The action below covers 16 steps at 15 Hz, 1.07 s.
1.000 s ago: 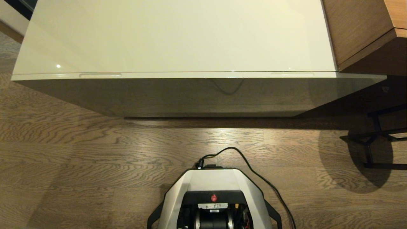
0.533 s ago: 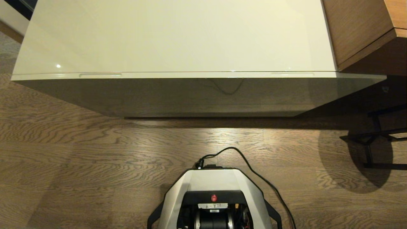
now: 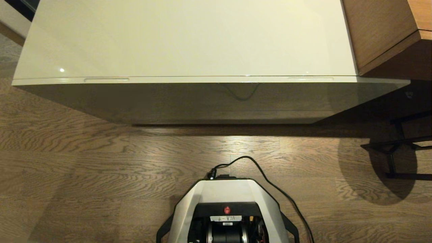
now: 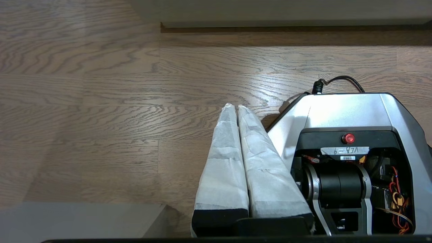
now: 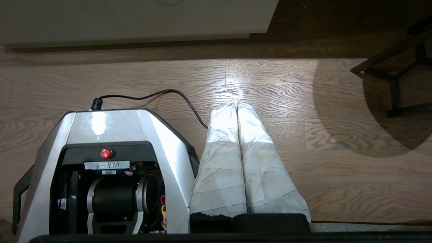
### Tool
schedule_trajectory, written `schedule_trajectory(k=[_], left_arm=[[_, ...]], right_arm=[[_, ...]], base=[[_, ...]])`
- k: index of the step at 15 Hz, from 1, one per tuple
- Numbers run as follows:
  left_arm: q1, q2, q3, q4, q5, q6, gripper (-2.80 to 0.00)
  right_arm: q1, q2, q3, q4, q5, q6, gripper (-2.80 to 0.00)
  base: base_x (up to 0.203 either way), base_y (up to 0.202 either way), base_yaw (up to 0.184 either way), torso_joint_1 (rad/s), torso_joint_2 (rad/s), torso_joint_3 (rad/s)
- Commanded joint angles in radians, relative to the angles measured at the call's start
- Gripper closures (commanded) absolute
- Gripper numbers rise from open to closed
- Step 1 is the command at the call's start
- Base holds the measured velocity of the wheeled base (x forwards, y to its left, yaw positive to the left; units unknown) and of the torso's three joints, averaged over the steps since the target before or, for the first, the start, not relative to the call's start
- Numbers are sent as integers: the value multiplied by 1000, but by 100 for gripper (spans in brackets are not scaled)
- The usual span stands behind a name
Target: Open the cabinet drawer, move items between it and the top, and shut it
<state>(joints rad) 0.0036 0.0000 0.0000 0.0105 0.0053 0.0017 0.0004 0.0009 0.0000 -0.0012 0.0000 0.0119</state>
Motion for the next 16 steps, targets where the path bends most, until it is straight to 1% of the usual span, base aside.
schedule_trajectory(k=[1,16], left_arm=[[1,0,0,0,1,1,0],[-1,2,0,0,1,0,0]], right_arm=[[1,1,2,0,0,0,0],[0,1,2,0,0,0,0]], base=[[0,0,0,0,0,0],[0,0,0,0,0,0]])
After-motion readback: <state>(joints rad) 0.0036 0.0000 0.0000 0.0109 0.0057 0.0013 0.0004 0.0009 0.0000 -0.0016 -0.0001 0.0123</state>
